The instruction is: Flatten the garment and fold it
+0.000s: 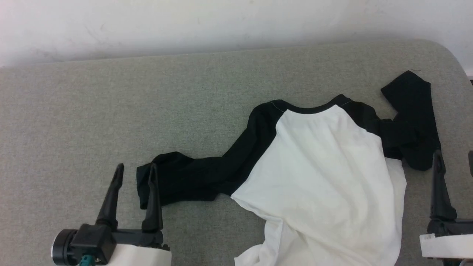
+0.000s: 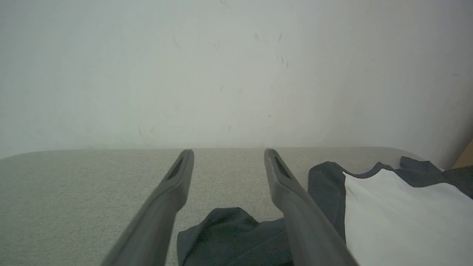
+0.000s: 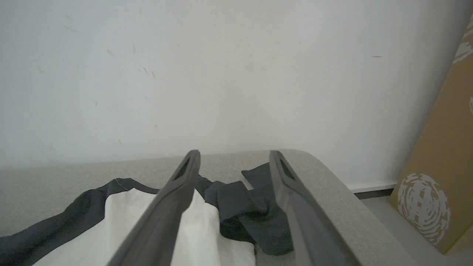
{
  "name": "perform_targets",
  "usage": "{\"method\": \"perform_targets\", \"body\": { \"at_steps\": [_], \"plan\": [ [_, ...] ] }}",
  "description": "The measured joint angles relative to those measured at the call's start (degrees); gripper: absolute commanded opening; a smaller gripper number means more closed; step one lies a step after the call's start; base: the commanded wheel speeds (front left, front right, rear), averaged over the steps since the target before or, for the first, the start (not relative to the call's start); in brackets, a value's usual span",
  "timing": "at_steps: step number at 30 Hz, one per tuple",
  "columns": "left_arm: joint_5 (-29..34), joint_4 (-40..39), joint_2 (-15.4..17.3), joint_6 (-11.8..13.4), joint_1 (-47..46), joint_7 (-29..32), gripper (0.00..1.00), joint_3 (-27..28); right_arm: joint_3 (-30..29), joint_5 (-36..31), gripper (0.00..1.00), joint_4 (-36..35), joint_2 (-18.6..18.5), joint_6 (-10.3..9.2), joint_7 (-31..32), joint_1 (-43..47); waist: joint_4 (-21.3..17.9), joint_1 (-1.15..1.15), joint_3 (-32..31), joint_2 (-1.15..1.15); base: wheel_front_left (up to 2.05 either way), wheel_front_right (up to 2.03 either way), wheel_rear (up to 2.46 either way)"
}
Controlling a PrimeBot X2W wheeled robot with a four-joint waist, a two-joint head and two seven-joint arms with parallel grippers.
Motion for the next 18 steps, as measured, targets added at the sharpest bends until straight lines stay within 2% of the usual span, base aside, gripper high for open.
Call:
{"method": "perform_targets", "body": {
  "at_steps": [4, 6, 10, 18],
  "plan": [
    [1.04, 1.78, 2.02, -2.01, -0.18, 2.29, 1.00, -1.72, -0.03, 1.96, 1.00, 2.59, 0.00, 0.00, -1.96, 0.31, -0.61, 0.00, 0.32, 0.00, 0.00, 0.00, 0.00],
    [1.15, 3.27, 3.53, -3.21, -0.96, 7.03, 1.00, -2.88, 0.19, 2.25, 1.00, 3.11, 0.01, 0.00, -2.35, 0.24, -0.82, 0.00, 0.67, 0.00, 0.00, 0.00, 0.00],
    [4.04, 6.58, 8.57, -5.24, -3.98, 18.93, 1.00, -5.65, 0.57, 2.25, 1.00, 3.75, 0.01, -0.01, -2.57, -0.55, -0.93, 0.01, 1.84, 0.00, 0.00, 0.00, 0.00],
    [3.65, 10.72, 15.05, -7.13, -11.69, 33.03, 1.00, -10.38, 1.77, 2.85, 1.00, 4.57, 0.04, 0.00, -2.66, -2.35, -0.95, 0.01, 5.25, 0.00, 0.00, 0.00, 0.00]
  ]
}}
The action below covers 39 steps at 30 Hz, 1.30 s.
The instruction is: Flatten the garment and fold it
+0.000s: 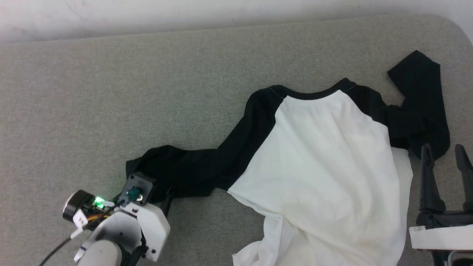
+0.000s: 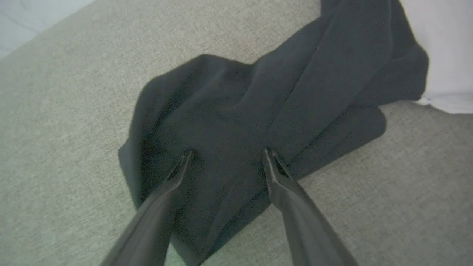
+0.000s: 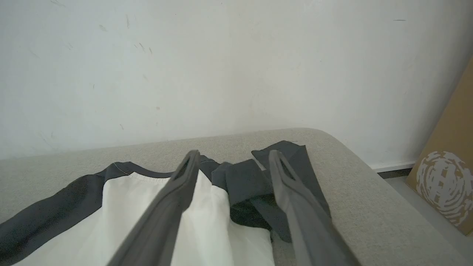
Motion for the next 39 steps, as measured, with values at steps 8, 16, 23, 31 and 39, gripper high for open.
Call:
{"method": "perform_targets", "body": {
  "at_steps": [8, 16, 23, 31, 39],
  "plan": [
    [-7.40, 0.22, 2.21, -0.03, -3.54, 4.26, 0.00, -3.33, 0.37, 0.91, 1.00, 1.35, 0.01, 0.00, -0.43, -0.91, -0.26, 0.00, 1.90, 0.00, 0.00, 0.00, 0.00],
    [-16.48, -7.21, -0.44, 2.00, -0.89, 2.61, 0.00, 2.36, 0.03, 1.43, 1.00, 2.55, 0.01, 0.00, -0.80, -1.01, 1.57, 0.00, 1.30, 0.00, 0.00, 0.00, 0.00],
    [-20.11, -15.30, 1.91, 7.59, 6.25, 2.66, 0.00, 13.16, 0.52, 1.46, 1.00, 2.82, 0.01, 0.00, -0.66, -1.10, 3.83, -0.01, 0.18, 0.00, 0.00, 0.00, 0.00],
    [-21.26, -14.61, 1.98, 10.72, 13.65, -1.15, 0.00, 19.61, 0.58, 1.44, 1.00, 2.89, 0.01, 0.00, 0.18, -1.27, 5.40, -0.01, -0.05, 0.00, 0.00, 0.00, 0.00],
    [-20.87, -11.46, -0.46, 11.18, 13.66, -6.19, 0.14, 18.68, 1.01, 1.42, 1.00, 2.86, 0.02, 0.00, 0.96, -1.79, 5.28, -0.01, -0.06, 0.00, 0.00, 0.00, 0.00]
  ]
}}
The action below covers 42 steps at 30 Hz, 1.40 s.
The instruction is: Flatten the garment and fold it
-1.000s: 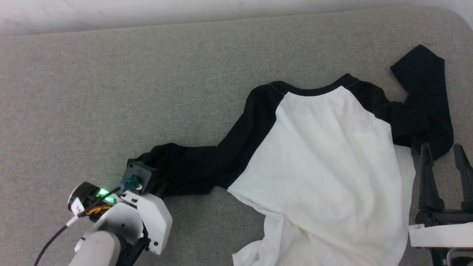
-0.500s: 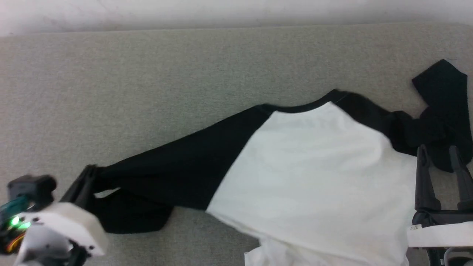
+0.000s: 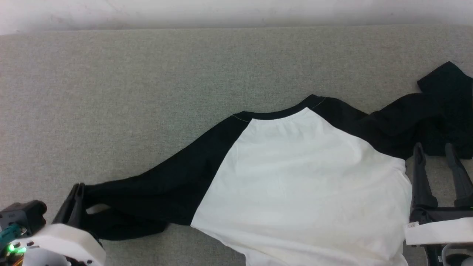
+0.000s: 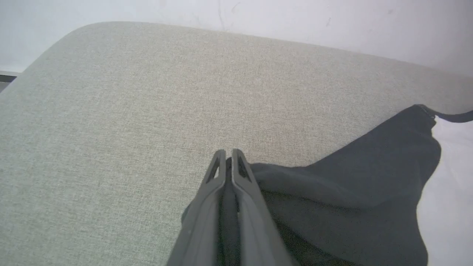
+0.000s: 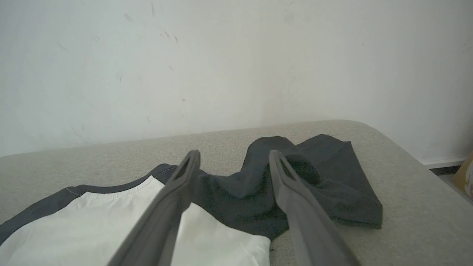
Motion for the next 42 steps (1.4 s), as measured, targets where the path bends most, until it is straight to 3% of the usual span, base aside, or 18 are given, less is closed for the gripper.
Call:
{"method": "perform_targets", "body": {
  "at_steps": [1, 8, 13, 18, 23, 31, 42],
  "plan": [
    [-0.01, -0.18, -0.32, 0.00, -0.26, -0.74, 1.00, -0.08, 0.02, 0.00, 1.00, 0.00, 0.00, 0.00, 0.25, -0.01, -0.07, 0.00, -0.07, 0.00, 0.00, 0.00, 0.00],
    [-1.56, -5.77, 0.37, -1.86, -4.91, -1.18, 1.00, -0.91, 0.21, 0.01, 1.00, -0.21, 0.00, 0.00, 0.40, -0.01, -0.70, 0.00, 0.02, 0.00, 0.00, 0.00, 0.00],
    [-1.79, -8.94, 3.15, -4.35, -11.29, 3.68, 1.00, -4.14, 0.90, 0.55, 1.00, 0.22, 0.00, 0.00, 0.20, -0.41, -1.23, 0.00, 1.35, 0.00, 0.00, 0.00, 0.00],
    [0.33, -5.92, 5.71, -6.13, -17.80, 10.70, 1.00, -9.62, 2.10, 1.03, 1.00, 1.34, 0.01, 0.00, -0.66, -1.88, -2.32, 0.01, 3.23, 0.00, 0.00, 0.00, 0.00],
    [0.62, -1.22, 4.97, -7.66, -22.09, 16.47, 1.00, -15.90, 2.15, 1.05, 1.00, 2.14, 0.01, 0.00, -1.29, -2.43, -3.84, 0.01, 5.09, 0.00, 0.00, 0.00, 0.00],
    [1.57, 6.55, 3.11, -8.83, -27.07, 18.68, 1.00, -21.50, 1.67, 0.55, 1.00, 1.79, 0.01, 0.00, -1.20, -2.52, -5.32, 0.01, 8.01, 0.00, 0.00, 0.00, 0.00],
    [-3.04, 10.69, 1.27, -9.25, -31.20, 25.33, 1.00, -23.66, 1.53, -0.60, 1.00, -0.63, 0.01, 0.00, 0.81, -3.15, -3.82, 0.00, 9.68, 0.00, 0.00, 0.00, 0.00]
  ]
}}
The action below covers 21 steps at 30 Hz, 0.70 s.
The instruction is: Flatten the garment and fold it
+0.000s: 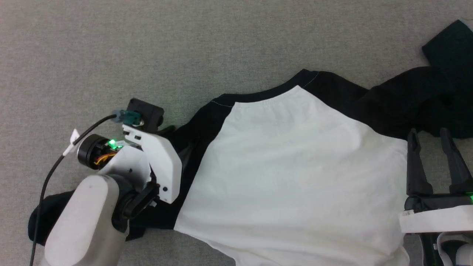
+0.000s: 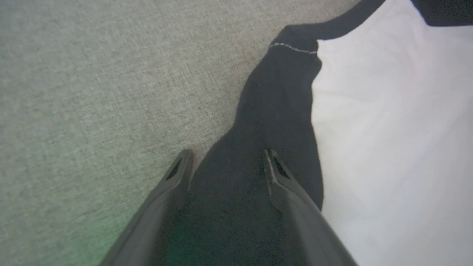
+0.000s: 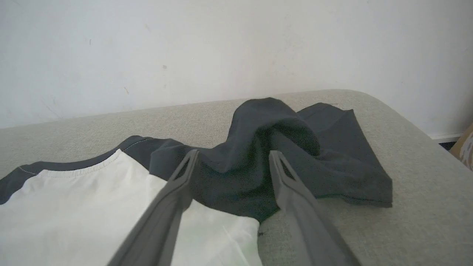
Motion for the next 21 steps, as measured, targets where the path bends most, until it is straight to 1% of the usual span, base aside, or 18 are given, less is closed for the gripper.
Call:
{"method": "perform_targets", "body": {
  "at_steps": [4, 5, 6, 10, 12, 15, 19, 21],
  "plan": [
    [-2.22, 0.57, -0.14, -0.47, -0.87, 3.15, 1.00, -1.37, 0.29, 0.00, 1.00, -0.08, 0.00, 0.00, 0.11, -0.21, 0.18, -0.01, -0.04, 0.00, 0.00, 0.00, 0.00],
    [-2.58, 0.56, -0.07, -0.48, -1.16, 3.87, 0.71, -1.79, 0.31, 0.00, 1.00, -0.09, 0.00, 0.00, 0.19, -0.25, 0.16, -0.01, -0.08, 0.00, 0.00, 0.00, 0.00],
    [-2.85, 0.55, 0.00, -0.51, -1.28, 3.93, 0.00, -2.10, 0.33, 0.00, 1.00, -0.09, 0.00, 0.00, 0.37, -0.28, 0.13, -0.01, -0.09, 0.00, 0.00, 0.00, 0.00],
    [-3.66, 1.20, 0.51, -1.44, -1.57, 3.66, 0.00, -3.88, 0.54, 0.03, 1.00, 0.01, 0.00, 0.00, 0.46, -0.43, -0.11, -0.01, -0.10, 0.00, 0.00, 0.00, 0.00],
    [-3.37, 1.76, 0.83, -1.51, -1.59, 1.69, 0.00, -4.66, 0.64, 0.11, 1.00, 0.24, -0.01, 0.00, 0.34, -0.44, -0.28, 0.00, -0.16, 0.00, 0.00, 0.00, 0.00],
    [-2.65, 2.66, 1.20, -1.93, -1.54, -2.97, 0.00, -5.37, 0.65, 0.38, 1.00, 0.81, 0.00, 0.00, -0.08, -0.44, -0.36, 0.00, -0.62, 0.00, 0.00, 0.00, 0.00],
    [-1.99, 2.87, 0.29, -1.87, 0.49, -11.15, 0.00, -4.33, 0.63, 0.63, 1.00, 1.38, 0.00, 0.00, -0.59, -0.43, -0.30, 0.01, -1.85, 0.00, 0.00, 0.00, 0.00],
    [-2.07, 1.68, -0.05, -0.91, 2.62, -14.46, 0.00, -2.97, 0.63, 0.63, 1.00, 1.47, 0.00, 0.00, -0.68, -0.42, -0.18, 0.01, -2.66, 0.00, 0.00, 0.00, 0.00]
  ]
}}
